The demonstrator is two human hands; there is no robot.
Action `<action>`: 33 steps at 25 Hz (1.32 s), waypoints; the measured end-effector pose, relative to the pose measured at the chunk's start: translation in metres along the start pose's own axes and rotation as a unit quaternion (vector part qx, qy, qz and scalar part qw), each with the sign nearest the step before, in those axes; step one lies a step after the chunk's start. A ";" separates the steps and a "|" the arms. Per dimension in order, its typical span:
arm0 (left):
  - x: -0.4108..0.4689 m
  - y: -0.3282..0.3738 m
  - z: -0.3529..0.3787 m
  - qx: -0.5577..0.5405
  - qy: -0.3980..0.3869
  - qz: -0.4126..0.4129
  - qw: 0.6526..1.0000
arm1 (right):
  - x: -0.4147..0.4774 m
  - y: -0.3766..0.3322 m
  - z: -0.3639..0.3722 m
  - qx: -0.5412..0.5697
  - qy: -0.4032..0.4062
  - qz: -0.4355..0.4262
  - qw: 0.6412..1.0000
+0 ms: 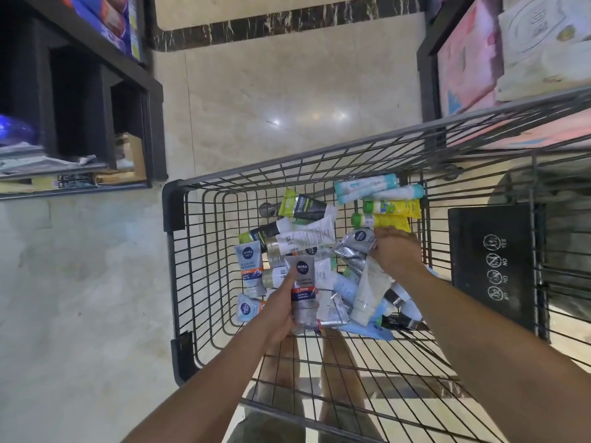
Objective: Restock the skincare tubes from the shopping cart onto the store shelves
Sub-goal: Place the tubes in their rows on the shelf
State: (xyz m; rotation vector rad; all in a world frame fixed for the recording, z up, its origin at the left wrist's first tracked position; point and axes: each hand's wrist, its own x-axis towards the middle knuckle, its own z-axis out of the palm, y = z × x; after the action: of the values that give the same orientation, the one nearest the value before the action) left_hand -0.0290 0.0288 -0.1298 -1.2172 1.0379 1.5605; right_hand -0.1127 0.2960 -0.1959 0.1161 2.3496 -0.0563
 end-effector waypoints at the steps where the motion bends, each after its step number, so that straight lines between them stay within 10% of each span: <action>1: 0.001 0.000 0.000 0.003 0.000 0.003 1.000 | -0.002 -0.001 -0.001 -0.013 0.001 -0.006 1.000; 7: -0.009 0.004 0.005 0.004 -0.023 0.022 0.999 | -0.029 0.005 -0.014 -0.062 0.011 -0.043 0.997; 11: -0.032 0.011 0.013 0.001 -0.042 0.034 0.999 | -0.055 0.011 -0.024 0.139 -0.024 -0.039 0.989; 20: -0.099 0.035 0.030 0.002 -0.031 0.100 0.995 | -0.117 -0.006 -0.078 0.518 -0.095 -0.030 0.849; 33: -0.229 0.052 0.003 -0.073 -0.080 0.245 0.963 | -0.212 -0.079 -0.192 0.571 -0.046 -0.152 0.806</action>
State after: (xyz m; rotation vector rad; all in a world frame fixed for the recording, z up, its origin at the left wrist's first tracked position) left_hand -0.0482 -0.0141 0.1004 -0.9489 1.1912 2.1121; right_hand -0.1077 0.2179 0.0901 0.3006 1.8888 -1.5866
